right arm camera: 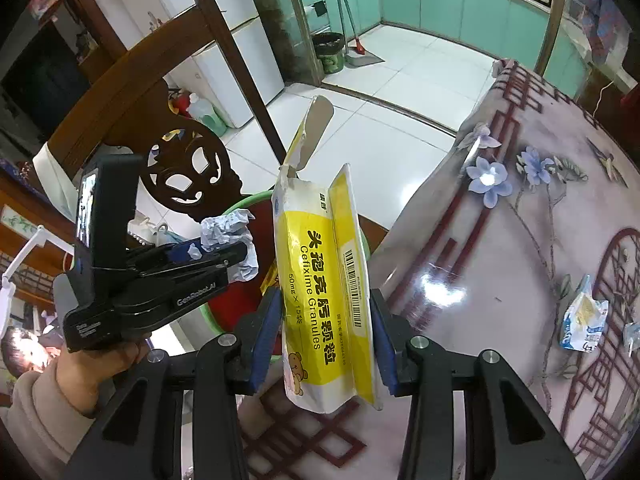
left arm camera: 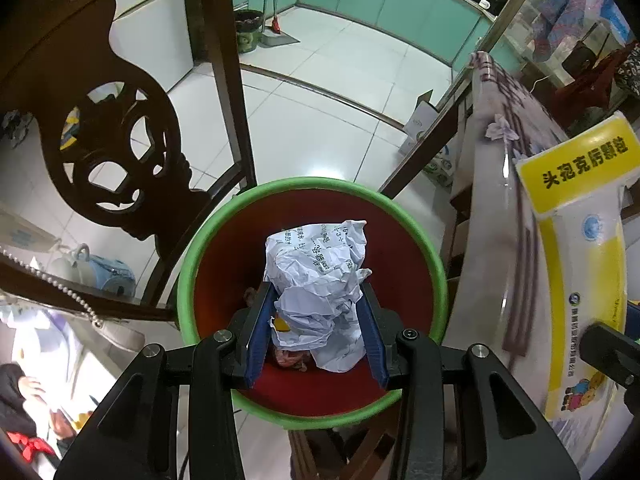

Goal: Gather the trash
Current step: 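Carry paper and granules box over the red bucket and open both tools, then grasp blue-white snack bag with left tool while right tool grasps clear plastic bag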

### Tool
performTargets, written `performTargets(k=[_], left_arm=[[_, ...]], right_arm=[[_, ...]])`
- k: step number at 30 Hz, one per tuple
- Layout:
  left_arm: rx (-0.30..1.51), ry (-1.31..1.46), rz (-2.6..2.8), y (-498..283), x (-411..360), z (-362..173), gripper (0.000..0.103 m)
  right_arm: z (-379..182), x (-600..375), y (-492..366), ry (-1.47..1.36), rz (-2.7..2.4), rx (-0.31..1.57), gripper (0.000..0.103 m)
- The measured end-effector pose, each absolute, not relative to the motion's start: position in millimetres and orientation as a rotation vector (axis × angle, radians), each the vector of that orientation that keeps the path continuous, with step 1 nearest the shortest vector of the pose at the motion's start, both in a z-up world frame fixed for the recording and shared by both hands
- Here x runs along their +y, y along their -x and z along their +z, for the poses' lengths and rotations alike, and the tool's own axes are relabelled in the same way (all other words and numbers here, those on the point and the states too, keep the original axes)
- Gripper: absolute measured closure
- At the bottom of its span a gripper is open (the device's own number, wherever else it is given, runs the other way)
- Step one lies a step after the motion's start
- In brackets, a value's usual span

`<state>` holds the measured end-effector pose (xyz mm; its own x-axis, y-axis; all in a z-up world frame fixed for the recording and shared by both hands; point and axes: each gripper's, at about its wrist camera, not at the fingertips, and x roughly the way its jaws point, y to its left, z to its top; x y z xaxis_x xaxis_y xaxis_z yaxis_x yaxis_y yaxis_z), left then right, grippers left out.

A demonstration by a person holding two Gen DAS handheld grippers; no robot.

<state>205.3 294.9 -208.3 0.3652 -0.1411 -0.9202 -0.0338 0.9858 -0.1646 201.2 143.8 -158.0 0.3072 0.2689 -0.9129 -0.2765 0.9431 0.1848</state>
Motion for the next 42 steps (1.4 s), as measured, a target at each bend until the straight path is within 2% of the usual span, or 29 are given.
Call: performTargets(k=[16, 18, 27, 31, 35, 42], left_arm=[[1.22, 0.178, -0.067, -210, 302, -214, 0.061], [1.22, 0.179, -0.065, -211, 303, -213, 0.061], [1.213, 0.15, -0.06, -220, 303, -214, 0.06], [1.208, 0.15, -0.054, -224, 303, -212, 0.053], [1.201, 0.137, -0.054, -226, 301, -211, 0.051], [1.196, 0.131, -0.057, -224, 298, -207, 0.037]], right_arm=[[-163, 150, -205, 0.014, 0.345, 1.203, 0.059], [-162, 149, -205, 0.014, 0.331, 1.194, 0.054], [-158, 144, -204, 0.0, 0.301, 1.169, 0.052], [-153, 142, -200, 0.001, 0.299, 1.154, 0.052], [-146, 137, -195, -0.007, 0.294, 1.141, 0.052], [-131, 121, -180, -0.03, 0.277, 1.113, 0.052]])
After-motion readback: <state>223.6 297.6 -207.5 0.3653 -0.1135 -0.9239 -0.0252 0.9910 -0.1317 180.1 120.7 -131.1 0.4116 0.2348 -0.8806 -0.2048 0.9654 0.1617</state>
